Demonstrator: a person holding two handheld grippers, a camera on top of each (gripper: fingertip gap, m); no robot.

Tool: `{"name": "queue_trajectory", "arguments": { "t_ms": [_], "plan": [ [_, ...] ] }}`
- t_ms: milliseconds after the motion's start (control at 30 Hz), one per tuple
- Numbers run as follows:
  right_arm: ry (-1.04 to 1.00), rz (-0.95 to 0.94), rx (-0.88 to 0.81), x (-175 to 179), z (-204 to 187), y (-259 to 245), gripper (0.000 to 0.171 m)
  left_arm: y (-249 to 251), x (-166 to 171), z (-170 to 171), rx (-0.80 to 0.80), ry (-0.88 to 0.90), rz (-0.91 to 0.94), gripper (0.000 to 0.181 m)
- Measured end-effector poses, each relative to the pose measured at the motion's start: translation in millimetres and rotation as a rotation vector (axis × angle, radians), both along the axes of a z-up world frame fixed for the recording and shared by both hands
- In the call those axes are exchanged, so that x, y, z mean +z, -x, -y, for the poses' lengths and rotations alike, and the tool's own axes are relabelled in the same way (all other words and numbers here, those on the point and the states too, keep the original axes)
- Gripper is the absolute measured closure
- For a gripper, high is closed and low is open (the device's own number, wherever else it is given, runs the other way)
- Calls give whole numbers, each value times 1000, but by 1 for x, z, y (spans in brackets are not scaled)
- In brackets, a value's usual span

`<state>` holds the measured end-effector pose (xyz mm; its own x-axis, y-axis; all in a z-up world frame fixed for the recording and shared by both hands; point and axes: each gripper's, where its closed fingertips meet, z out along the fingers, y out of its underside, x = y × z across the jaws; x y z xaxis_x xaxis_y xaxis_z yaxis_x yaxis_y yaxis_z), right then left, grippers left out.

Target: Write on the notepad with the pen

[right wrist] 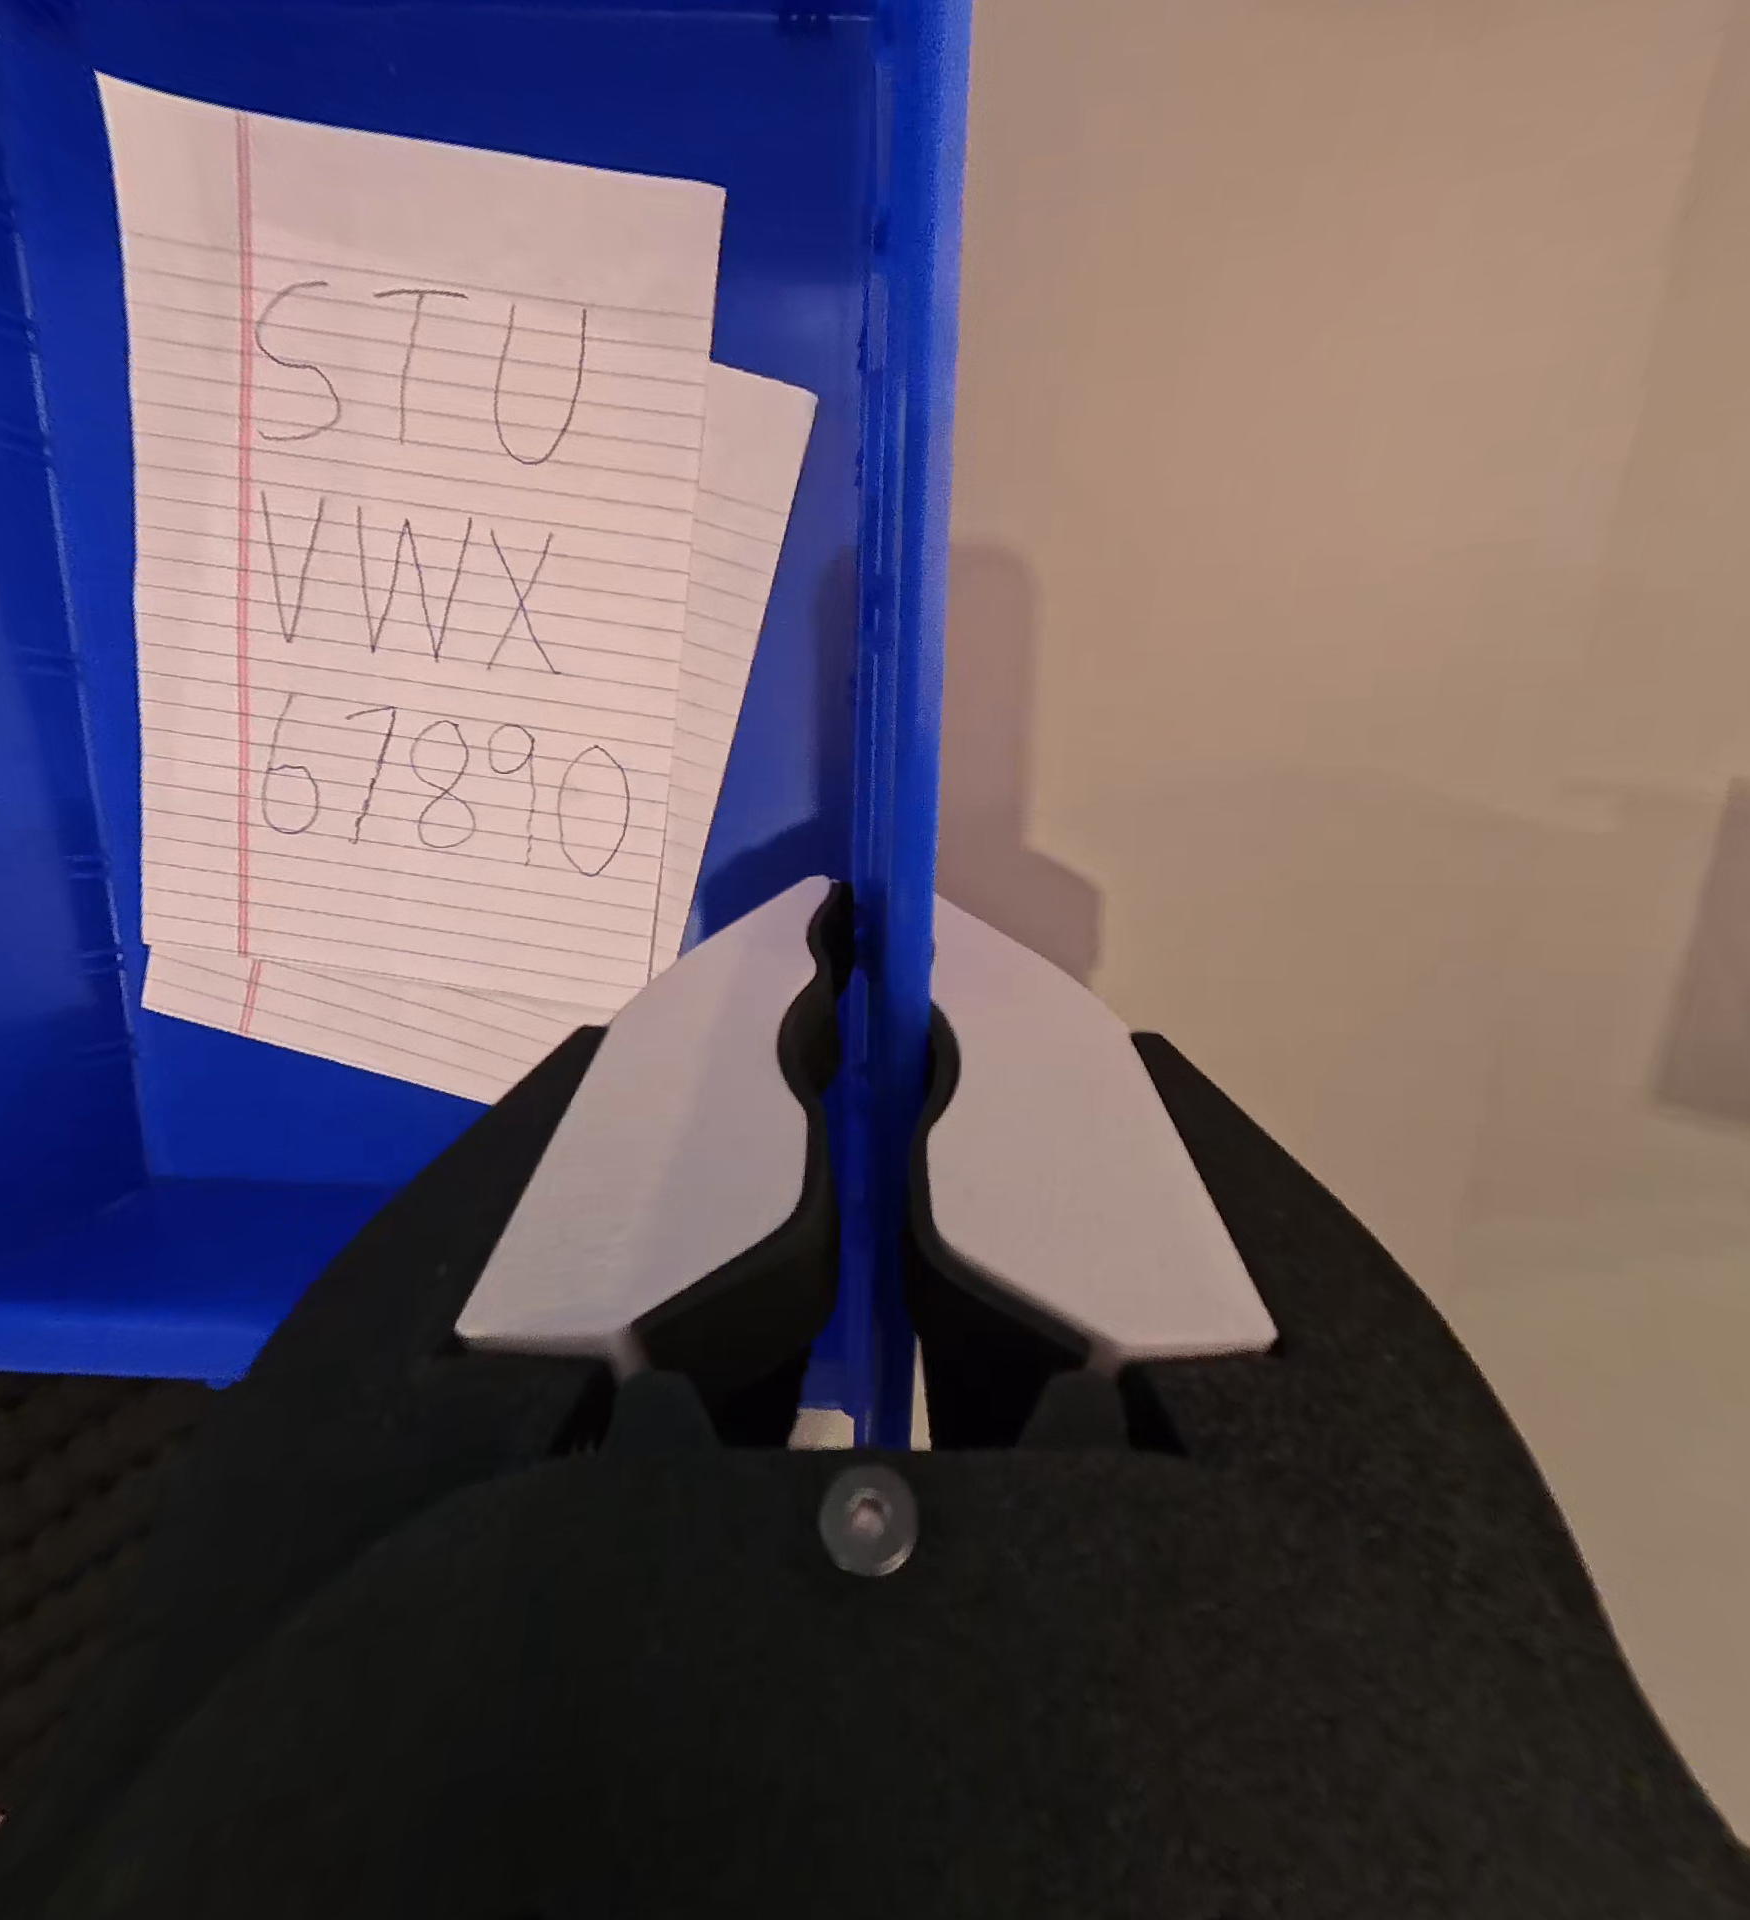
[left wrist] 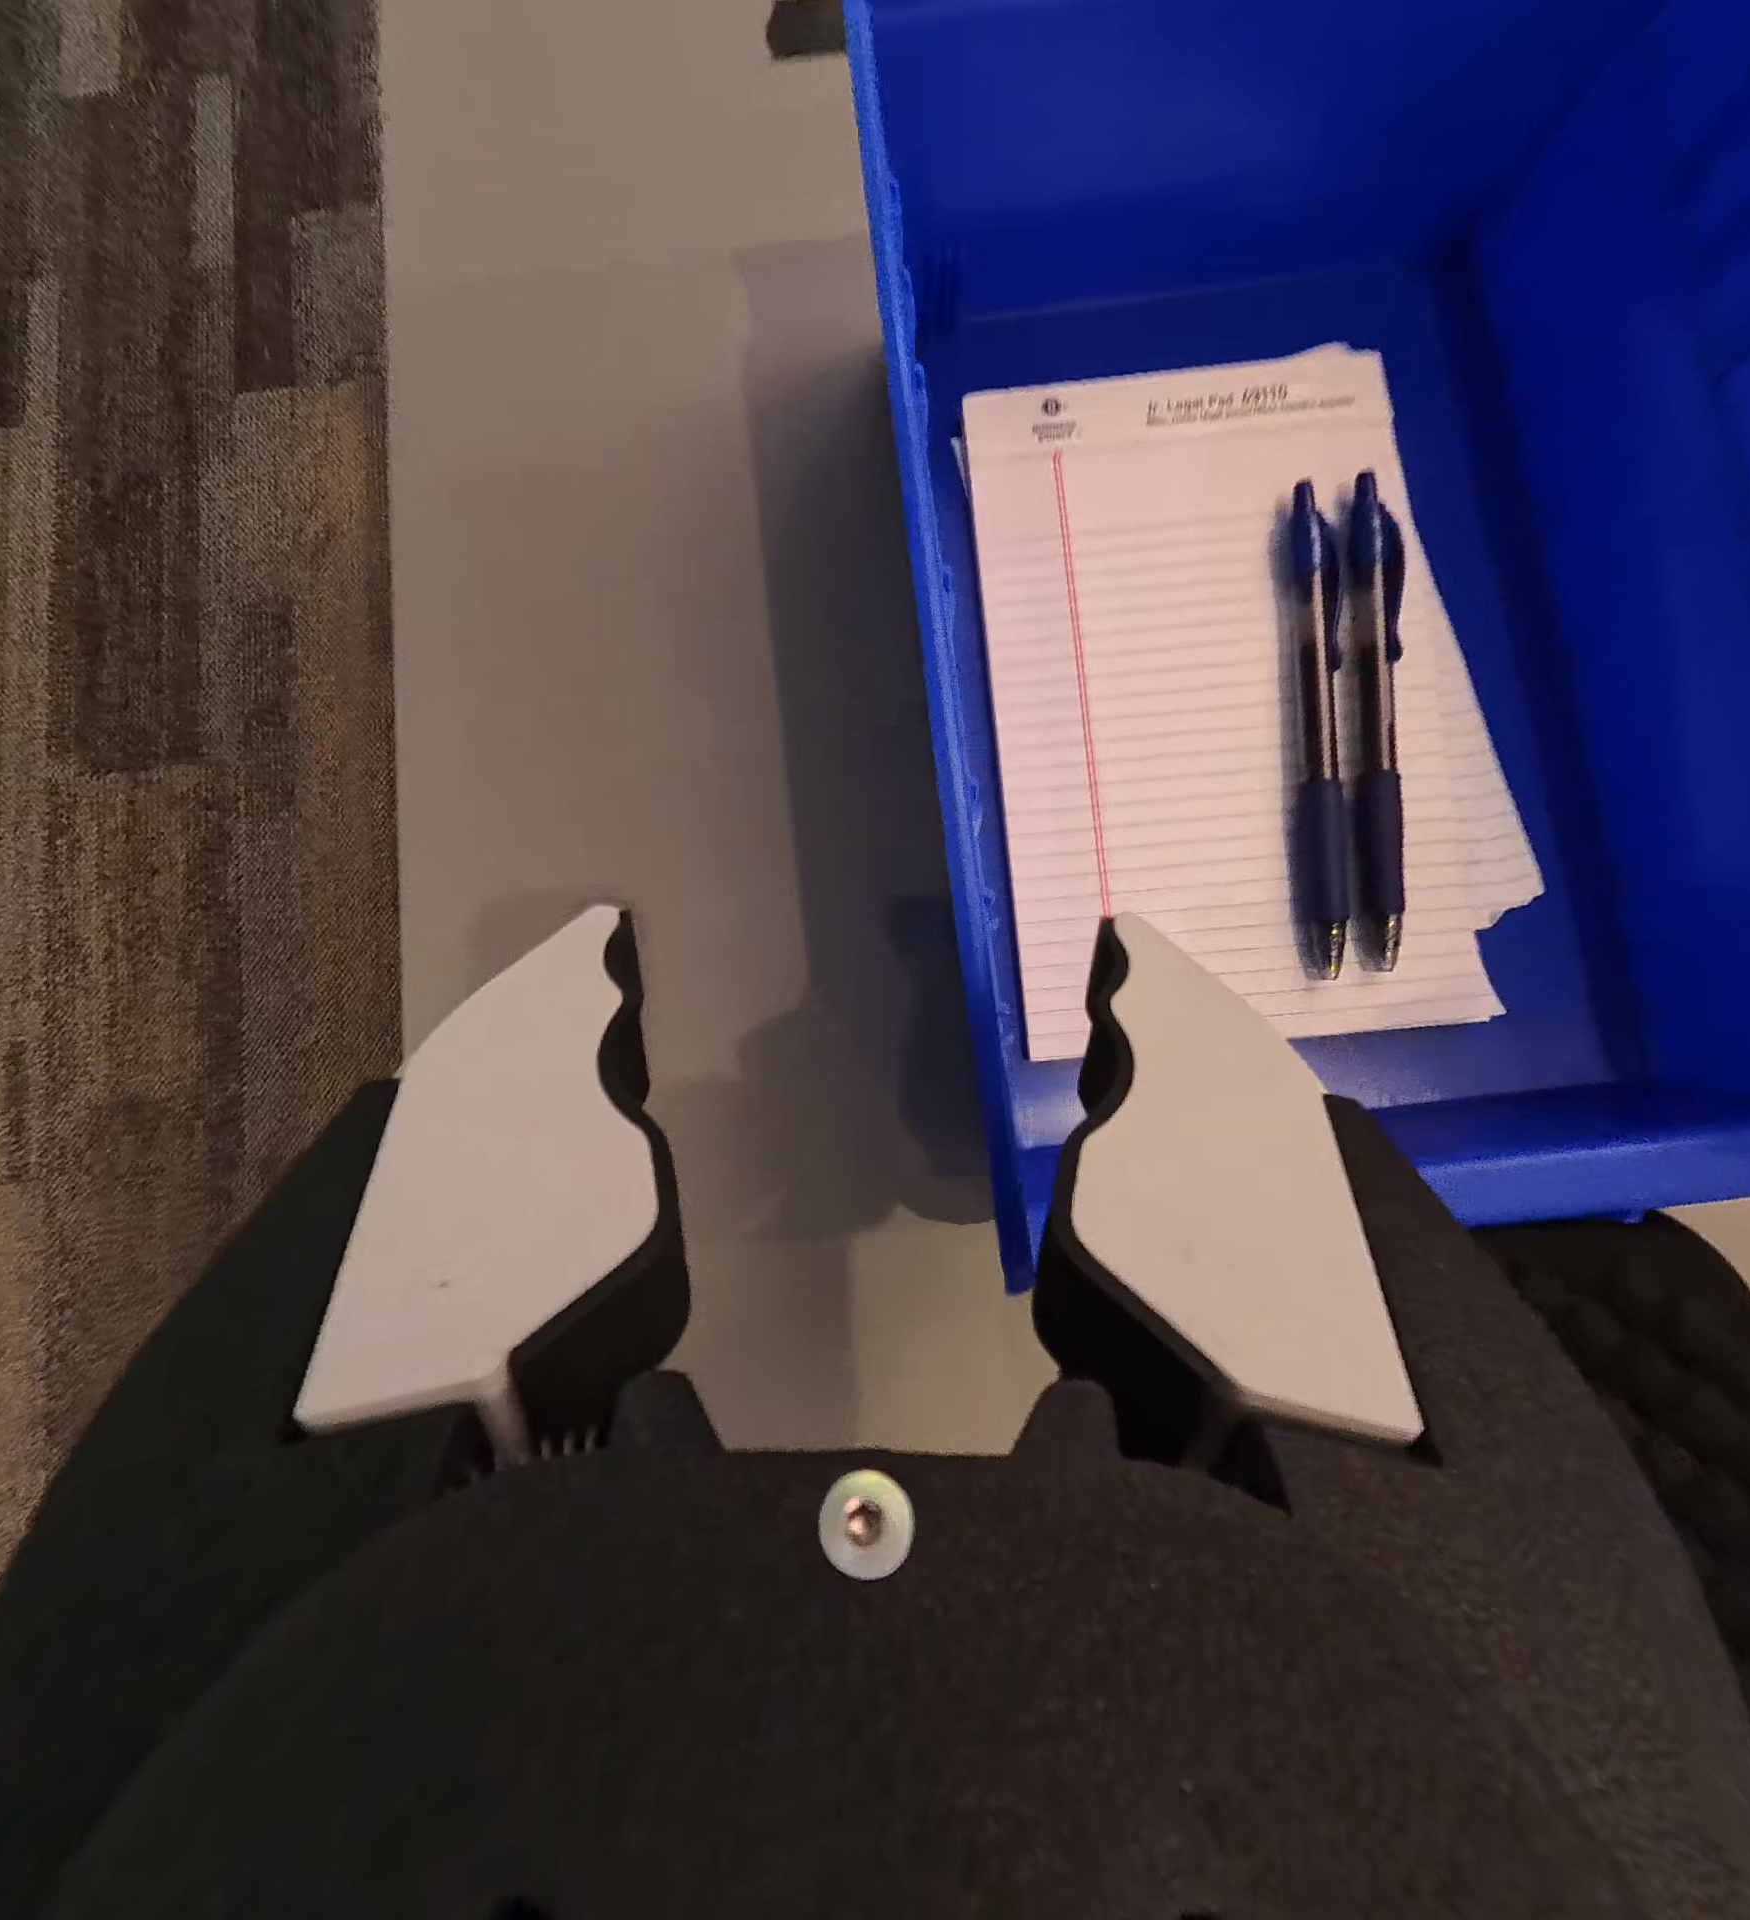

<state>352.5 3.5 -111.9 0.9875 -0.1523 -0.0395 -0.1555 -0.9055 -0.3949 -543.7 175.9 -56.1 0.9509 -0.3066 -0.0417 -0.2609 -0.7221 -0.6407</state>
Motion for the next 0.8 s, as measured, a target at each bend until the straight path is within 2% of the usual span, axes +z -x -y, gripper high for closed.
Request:
{"name": "queue_trajectory", "arguments": {
  "t_ms": [300, 367, 433, 800],
  "plan": [
    [4, -13, -7, 0, 0, 1, 164, -3, -31, -5, 16, 92, -72, 135],
    [4, -20, -9, 0, 0, 1, 164, -10, -34, -4, 4, 111, -25, 149],
    [3, -38, -15, 0, 0, 2, 165, -18, -35, -4, -17, 127, 35, 174],
    [4, -59, -46, 0, -1, 2, 165, -15, -34, -12, 49, 110, 128, 176]
  ]
}}
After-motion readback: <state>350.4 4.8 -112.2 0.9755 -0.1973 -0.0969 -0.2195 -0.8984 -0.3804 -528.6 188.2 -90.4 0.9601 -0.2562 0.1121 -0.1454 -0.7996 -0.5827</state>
